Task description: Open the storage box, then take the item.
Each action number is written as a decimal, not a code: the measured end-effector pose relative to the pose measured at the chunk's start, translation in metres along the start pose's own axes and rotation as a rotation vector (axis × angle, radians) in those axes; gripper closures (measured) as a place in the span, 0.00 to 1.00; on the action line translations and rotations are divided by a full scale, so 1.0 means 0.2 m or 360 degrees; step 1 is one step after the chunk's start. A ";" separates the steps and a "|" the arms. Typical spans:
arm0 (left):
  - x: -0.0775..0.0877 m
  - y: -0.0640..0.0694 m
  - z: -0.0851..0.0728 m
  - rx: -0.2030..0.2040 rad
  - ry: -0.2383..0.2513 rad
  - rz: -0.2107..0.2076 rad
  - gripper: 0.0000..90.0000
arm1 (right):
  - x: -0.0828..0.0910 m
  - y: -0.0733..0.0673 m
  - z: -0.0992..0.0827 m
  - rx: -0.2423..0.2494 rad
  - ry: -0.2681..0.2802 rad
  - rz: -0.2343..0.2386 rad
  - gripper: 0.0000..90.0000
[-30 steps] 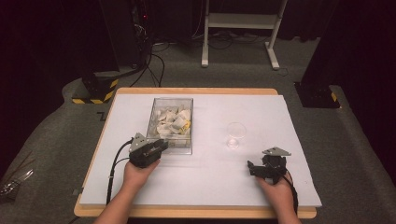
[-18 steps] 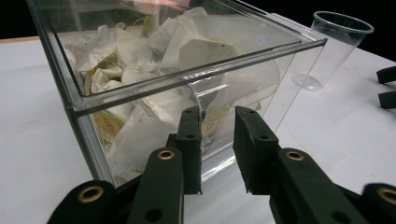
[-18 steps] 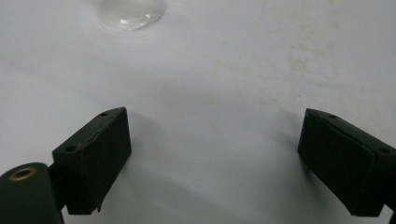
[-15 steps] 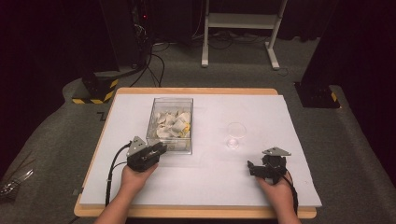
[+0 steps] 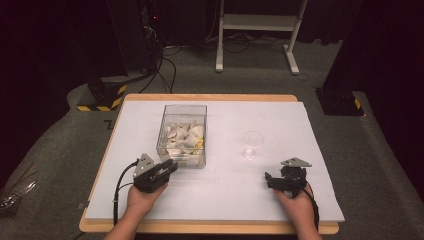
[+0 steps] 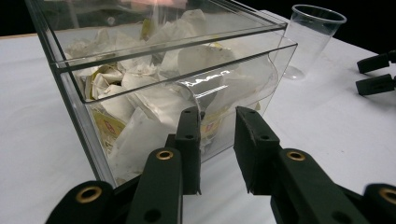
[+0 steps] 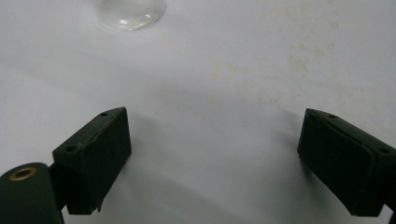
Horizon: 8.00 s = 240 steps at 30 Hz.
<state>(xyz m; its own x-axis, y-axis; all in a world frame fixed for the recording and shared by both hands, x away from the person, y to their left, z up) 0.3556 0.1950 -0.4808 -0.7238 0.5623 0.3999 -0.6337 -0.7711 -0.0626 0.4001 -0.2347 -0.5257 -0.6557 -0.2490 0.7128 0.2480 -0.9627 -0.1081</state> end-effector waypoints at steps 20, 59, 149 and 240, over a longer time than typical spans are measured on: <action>0.13 0.12 -0.06 -0.0006 0.0038 -0.0011 0.79 | 0.00 0.00 0.00 0.0005 0.0001 -0.0001 0.11; 0.15 -0.08 0.09 -0.0022 0.0089 0.0339 0.61 | 0.00 0.00 0.00 -0.0003 0.0001 -0.0001 0.11; 0.28 0.09 -0.08 0.0072 0.0007 0.0397 0.82 | 0.01 0.00 0.00 0.0003 0.0011 -0.0001 0.12; 0.11 -0.36 -0.33 0.0063 -0.0537 0.0376 0.37 | 0.17 -0.33 0.12 0.0172 0.0255 0.0286 0.38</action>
<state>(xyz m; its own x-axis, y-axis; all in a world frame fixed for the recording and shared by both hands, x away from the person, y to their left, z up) 0.3677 0.2822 -0.5277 -0.7137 0.2442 0.6565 -0.4453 -0.8816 -0.1562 0.3788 -0.1772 -0.4778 -0.6967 -0.4368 0.5690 0.4396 -0.8868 -0.1425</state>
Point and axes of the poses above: each handheld gripper's, and its own axes: x roughly backward along the jaws, z roughly out of its top, y roughly to its right, the point moved 3 cm from there along -x, roughly forward along the jaws, and after that the axes turned 11 degrees about -x, right-handed, at the moved point
